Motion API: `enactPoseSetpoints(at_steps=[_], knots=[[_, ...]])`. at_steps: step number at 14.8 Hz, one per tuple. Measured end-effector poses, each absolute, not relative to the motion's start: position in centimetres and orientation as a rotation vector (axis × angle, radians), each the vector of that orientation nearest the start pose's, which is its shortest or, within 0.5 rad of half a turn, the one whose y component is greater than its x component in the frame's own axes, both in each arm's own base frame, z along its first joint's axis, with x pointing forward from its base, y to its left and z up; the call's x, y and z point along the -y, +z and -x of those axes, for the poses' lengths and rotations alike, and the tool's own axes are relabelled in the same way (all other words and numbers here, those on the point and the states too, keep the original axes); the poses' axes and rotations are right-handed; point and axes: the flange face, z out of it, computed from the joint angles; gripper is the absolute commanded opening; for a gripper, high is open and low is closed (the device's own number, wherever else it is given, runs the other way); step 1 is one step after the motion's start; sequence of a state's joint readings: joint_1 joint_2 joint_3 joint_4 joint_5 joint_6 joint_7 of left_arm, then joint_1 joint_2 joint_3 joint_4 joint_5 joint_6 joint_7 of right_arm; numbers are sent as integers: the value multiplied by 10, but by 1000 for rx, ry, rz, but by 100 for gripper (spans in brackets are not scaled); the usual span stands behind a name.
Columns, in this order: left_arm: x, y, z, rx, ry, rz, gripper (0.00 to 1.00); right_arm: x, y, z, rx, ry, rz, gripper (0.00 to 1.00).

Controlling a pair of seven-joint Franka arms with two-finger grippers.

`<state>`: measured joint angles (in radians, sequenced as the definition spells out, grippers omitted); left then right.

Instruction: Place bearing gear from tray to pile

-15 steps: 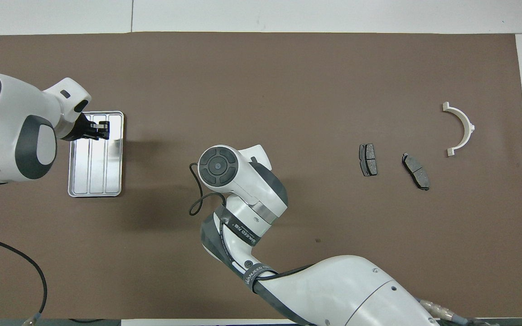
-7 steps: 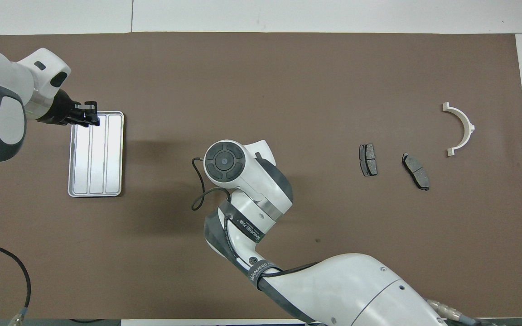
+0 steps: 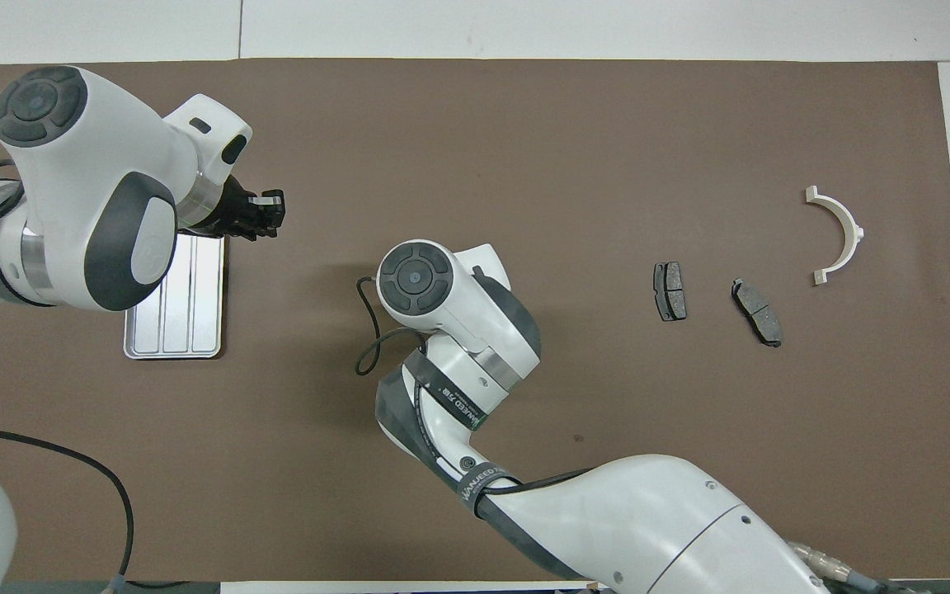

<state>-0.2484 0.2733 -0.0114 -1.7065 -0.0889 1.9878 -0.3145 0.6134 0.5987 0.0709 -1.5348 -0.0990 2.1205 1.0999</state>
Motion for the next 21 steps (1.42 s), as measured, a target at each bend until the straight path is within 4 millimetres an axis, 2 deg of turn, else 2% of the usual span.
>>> enactPoseSetpoints(at_steps=[2,4,5,6,8,10,12,14,15,17,21], knots=[[165,432,-617,159,25,3219,0,-402,331,-580,-525,-45,3141,0],[167,432,-617,185,27,3217,0,-348,370,-611,-431,-37,3166,0],[179,432,-613,210,27,3213,0,-317,391,-623,-377,-31,3178,0],[200,432,-607,232,23,3202,0,-285,412,-633,-305,-25,3191,0],[262,430,-584,256,6,3188,0,-220,443,-649,-122,-11,3210,0],[320,427,-555,275,-13,3187,0,-149,454,-667,54,-6,3211,0],[359,415,-532,290,-35,3182,0,-85,449,-680,168,2,3206,0],[376,397,-520,305,-59,3169,0,-36,435,-687,205,11,3202,0],[379,387,-519,313,-57,3161,0,-19,425,-689,215,4,3199,0],[383,369,-519,338,-77,3144,0,-1,396,-691,214,-16,3196,0],[406,335,-508,370,-100,3127,0,19,333,-693,218,-33,3187,0]])
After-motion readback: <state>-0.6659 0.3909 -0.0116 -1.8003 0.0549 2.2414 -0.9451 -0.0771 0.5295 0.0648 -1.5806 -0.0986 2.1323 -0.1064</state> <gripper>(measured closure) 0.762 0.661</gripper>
